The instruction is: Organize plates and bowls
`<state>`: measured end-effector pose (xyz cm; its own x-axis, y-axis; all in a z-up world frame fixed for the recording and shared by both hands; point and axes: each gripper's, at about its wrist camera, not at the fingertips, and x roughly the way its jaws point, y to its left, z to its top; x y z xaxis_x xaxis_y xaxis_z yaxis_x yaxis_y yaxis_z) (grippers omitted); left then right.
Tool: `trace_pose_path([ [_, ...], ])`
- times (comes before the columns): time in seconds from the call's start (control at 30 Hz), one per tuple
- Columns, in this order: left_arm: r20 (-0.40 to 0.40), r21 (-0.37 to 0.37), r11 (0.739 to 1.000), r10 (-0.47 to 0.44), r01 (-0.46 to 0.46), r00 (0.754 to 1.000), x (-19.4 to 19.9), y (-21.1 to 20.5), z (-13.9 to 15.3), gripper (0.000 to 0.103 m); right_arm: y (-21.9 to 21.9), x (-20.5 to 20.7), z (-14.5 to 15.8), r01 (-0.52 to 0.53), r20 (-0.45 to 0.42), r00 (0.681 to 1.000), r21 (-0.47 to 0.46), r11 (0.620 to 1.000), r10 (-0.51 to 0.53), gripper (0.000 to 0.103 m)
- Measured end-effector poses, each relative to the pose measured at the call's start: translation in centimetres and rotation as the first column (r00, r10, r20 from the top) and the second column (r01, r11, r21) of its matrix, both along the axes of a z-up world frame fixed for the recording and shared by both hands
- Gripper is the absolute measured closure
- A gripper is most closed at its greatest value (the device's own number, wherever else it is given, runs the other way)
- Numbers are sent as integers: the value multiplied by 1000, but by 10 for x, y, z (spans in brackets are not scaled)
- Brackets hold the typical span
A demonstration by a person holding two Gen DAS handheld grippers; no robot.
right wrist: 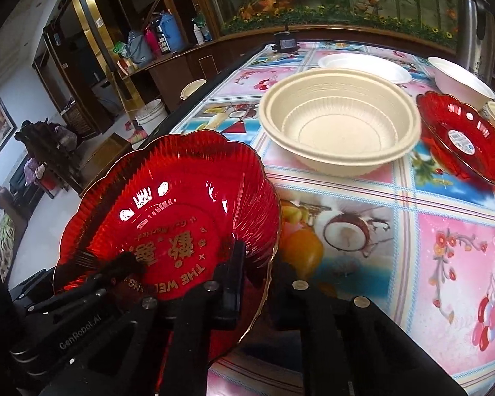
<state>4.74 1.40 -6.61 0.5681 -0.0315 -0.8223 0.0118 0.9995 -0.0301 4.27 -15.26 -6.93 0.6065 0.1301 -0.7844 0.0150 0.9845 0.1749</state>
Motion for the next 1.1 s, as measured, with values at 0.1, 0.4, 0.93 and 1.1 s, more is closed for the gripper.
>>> trace_pose_path([
  [0.1,-1,7,1000,-18,18,1000,-9,-7,1,43,-5,-9,2,8,-4,1000,-12,1000,-8,92],
  [0.4,-25,-5,1000,2,-2,1000,-20,4,3,43,-4,-31,3,-4,-5,1000,-26,1000,4,91],
  [0.93,178,50,999,4,-13,984,-68,-12,65,24,-60,-62,50,49,145,988,14,999,-51,59],
  [1.1,184,84,987,-150,137,971,-72,-63,76,20,-108,-74,55,149,159,975,34,988,-152,58],
])
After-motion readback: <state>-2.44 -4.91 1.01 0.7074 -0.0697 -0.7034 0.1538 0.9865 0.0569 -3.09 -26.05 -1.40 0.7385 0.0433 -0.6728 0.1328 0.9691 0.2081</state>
